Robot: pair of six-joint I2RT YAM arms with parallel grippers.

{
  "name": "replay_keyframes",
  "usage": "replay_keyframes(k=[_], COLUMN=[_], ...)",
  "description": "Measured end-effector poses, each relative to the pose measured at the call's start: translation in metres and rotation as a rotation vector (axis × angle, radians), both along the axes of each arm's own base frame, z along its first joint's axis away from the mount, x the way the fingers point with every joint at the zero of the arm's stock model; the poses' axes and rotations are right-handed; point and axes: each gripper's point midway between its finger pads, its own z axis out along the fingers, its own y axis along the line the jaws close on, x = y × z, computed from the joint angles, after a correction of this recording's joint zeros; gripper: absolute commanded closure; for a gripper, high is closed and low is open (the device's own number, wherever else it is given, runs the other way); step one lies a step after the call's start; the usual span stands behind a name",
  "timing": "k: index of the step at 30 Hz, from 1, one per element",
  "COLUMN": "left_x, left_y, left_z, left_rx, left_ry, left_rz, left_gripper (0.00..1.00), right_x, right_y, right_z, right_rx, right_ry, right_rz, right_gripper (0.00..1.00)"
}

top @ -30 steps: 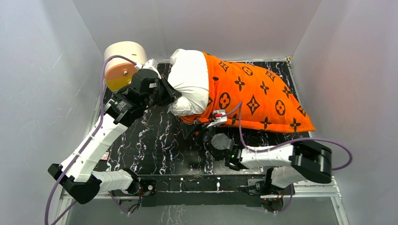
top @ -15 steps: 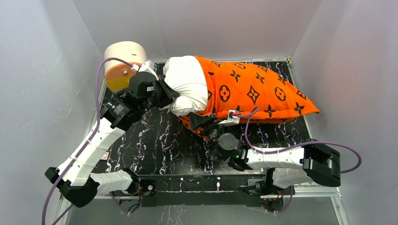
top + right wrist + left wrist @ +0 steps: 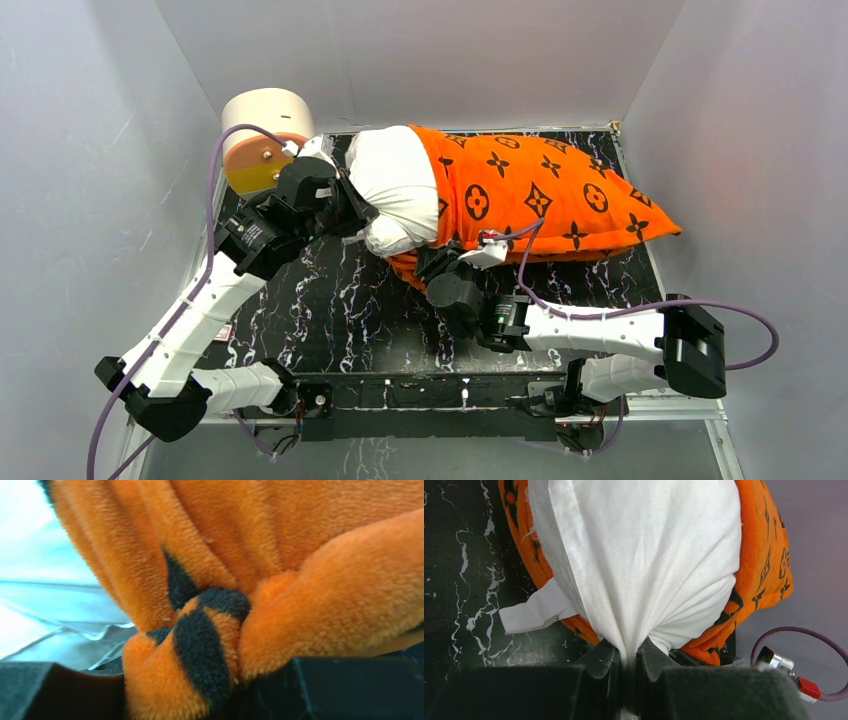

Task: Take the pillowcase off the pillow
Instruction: Remove the pillow from the pillowcase.

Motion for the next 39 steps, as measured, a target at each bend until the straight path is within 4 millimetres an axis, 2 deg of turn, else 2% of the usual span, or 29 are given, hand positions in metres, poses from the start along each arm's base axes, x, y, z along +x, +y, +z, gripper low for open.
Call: replay_keyframes(k=[3, 7, 12, 13, 14, 16, 18, 20, 21, 22, 24, 27, 29, 30, 34, 37, 39], left_x=[-0.006, -0.011, -0.014, -0.014, -0.014, -0.012, -0.012, -0.016, -0.02, -0.023, -0.026, -0.031, -0.032, -0.033, -0.031, -0.031, -0.031], left_y=[0.005, 0.006, 0.003, 0.003, 0.002, 0.002, 0.007, 0.014, 0.021, 0.026, 0.028, 0.032, 0.032, 0.032, 0.03, 0.029, 0.028], left_z=[0.0, -0.002, -0.002, -0.002, -0.002, -0.001, -0.002, -0.014, -0.028, -0.042, -0.053, -0.075, -0.083, -0.083, -0.081, -0.08, -0.079], left_rx=[0.047, 0.076, 0.072, 0.072, 0.072, 0.073, 0.082, 0.079, 0.084, 0.091, 0.096, 0.109, 0.113, 0.112, 0.096, 0.093, 0.088], left_ry=[0.004, 0.011, 0.014, 0.014, 0.013, 0.002, -0.015, -0.019, -0.008, 0.012, 0.031, 0.073, 0.091, 0.094, 0.086, 0.088, 0.088], left_rz=[-0.012, -0.034, -0.051, -0.052, -0.052, -0.052, -0.048, -0.04, -0.026, -0.016, -0.011, 0.0, 0.005, 0.006, 0.005, 0.004, 0.002], left_gripper=[1.0, 1.0, 1.0, 1.0, 1.0, 1.0, 1.0, 1.0, 1.0, 1.0, 1.0, 1.0, 1.0, 1.0, 1.0, 1.0, 1.0], right_x=[-0.003, -0.006, 0.002, 0.005, 0.007, 0.008, -0.002, -0.021, -0.034, -0.04, -0.048, -0.057, -0.062, -0.063, -0.064, -0.067, -0.083], right_y=[-0.009, -0.024, -0.058, -0.063, -0.067, -0.068, -0.062, -0.054, -0.045, -0.04, -0.034, -0.024, -0.018, -0.015, 0.008, 0.036, 0.051], right_z=[-0.02, -0.034, -0.037, -0.038, -0.038, -0.036, -0.031, -0.012, 0.006, 0.019, 0.035, 0.078, 0.099, 0.102, 0.09, 0.055, 0.025], right_rx=[-0.087, -0.109, -0.109, -0.118, -0.127, -0.206, -0.331, -0.403, -0.424, -0.427, -0.438, -0.441, -0.447, -0.46, -0.567, -0.724, -0.853], right_ry=[0.046, 0.118, 0.19, 0.21, 0.23, 0.242, 0.223, 0.156, 0.116, 0.087, 0.05, -0.077, -0.164, -0.189, -0.269, -0.364, -0.468], right_rz=[0.004, 0.008, -0.031, -0.04, -0.041, 0.023, 0.227, 0.466, 0.596, 0.658, 0.73, 0.834, 0.89, 0.915, 1.024, 1.118, 1.204], right_gripper=[0.55, 0.52, 0.5, 0.41, 0.27, 0.14, 0.09, 0.09, 0.09, 0.09, 0.08, 0.07, 0.06, 0.06, 0.01, 0.01, 0.01])
